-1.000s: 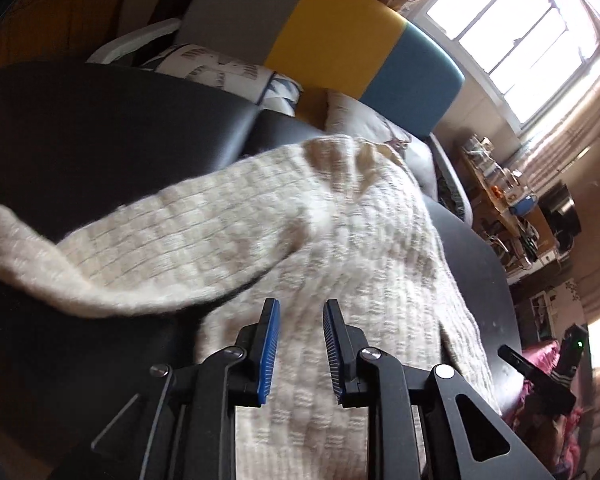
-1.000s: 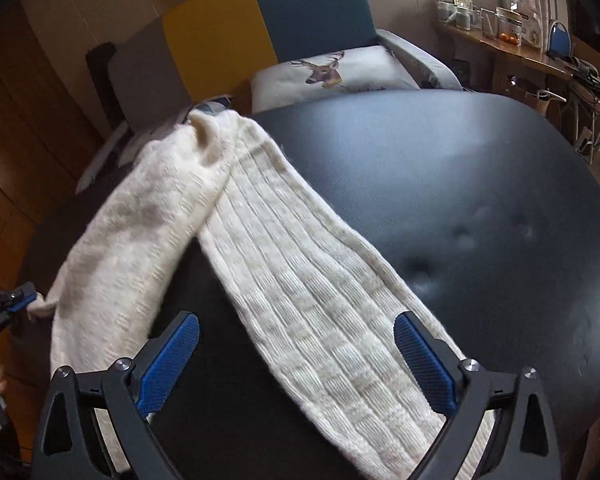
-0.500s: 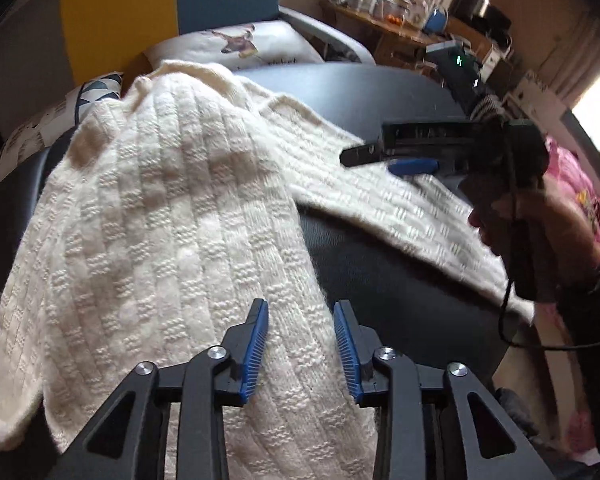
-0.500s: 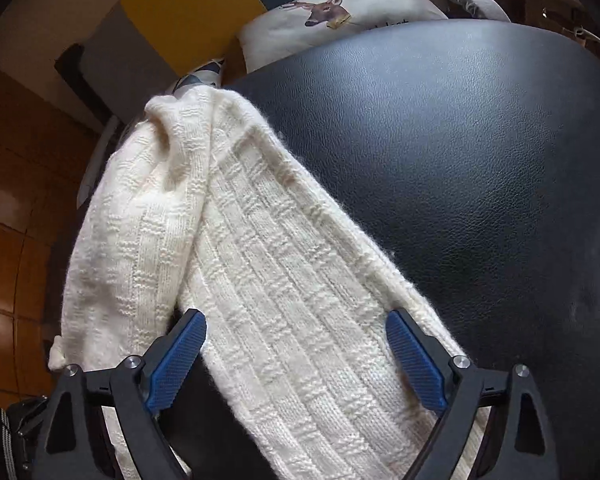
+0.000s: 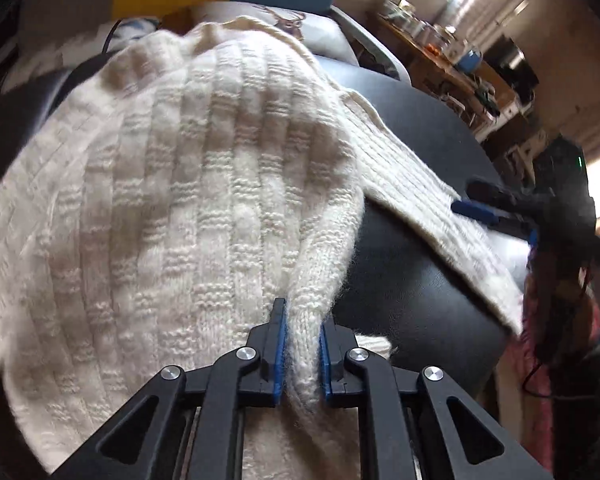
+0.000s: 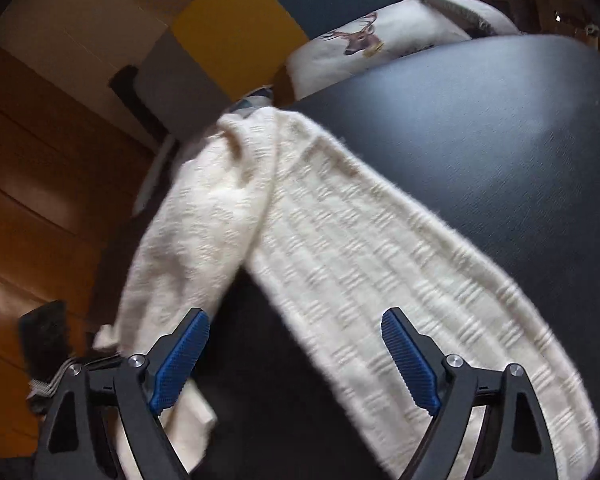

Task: Fold clothes

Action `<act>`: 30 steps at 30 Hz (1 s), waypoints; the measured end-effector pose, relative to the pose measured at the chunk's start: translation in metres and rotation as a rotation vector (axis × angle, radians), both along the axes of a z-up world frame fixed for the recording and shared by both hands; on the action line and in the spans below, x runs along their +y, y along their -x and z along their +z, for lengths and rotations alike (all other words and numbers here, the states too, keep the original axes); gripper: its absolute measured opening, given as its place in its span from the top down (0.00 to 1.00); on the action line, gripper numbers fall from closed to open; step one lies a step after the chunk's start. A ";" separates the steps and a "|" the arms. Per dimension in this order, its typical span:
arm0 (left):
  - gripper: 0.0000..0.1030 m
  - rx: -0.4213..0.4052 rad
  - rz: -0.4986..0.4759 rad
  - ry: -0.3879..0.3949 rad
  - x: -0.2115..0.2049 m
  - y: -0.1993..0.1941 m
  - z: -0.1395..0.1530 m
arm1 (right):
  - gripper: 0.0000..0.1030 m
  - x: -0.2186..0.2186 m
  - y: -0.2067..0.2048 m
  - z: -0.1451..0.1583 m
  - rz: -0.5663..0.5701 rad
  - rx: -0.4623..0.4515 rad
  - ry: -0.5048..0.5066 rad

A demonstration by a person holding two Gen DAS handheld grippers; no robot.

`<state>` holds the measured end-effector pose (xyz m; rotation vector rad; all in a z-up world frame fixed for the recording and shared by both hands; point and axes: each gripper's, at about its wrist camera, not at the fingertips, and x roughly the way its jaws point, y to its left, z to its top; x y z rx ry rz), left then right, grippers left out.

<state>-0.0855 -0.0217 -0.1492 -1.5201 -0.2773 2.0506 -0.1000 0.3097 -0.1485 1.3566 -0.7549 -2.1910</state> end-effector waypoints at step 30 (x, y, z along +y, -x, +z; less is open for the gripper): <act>0.87 -0.216 0.435 -0.621 -0.177 0.007 -0.026 | 0.27 -0.112 0.043 -0.045 -0.119 -0.164 0.172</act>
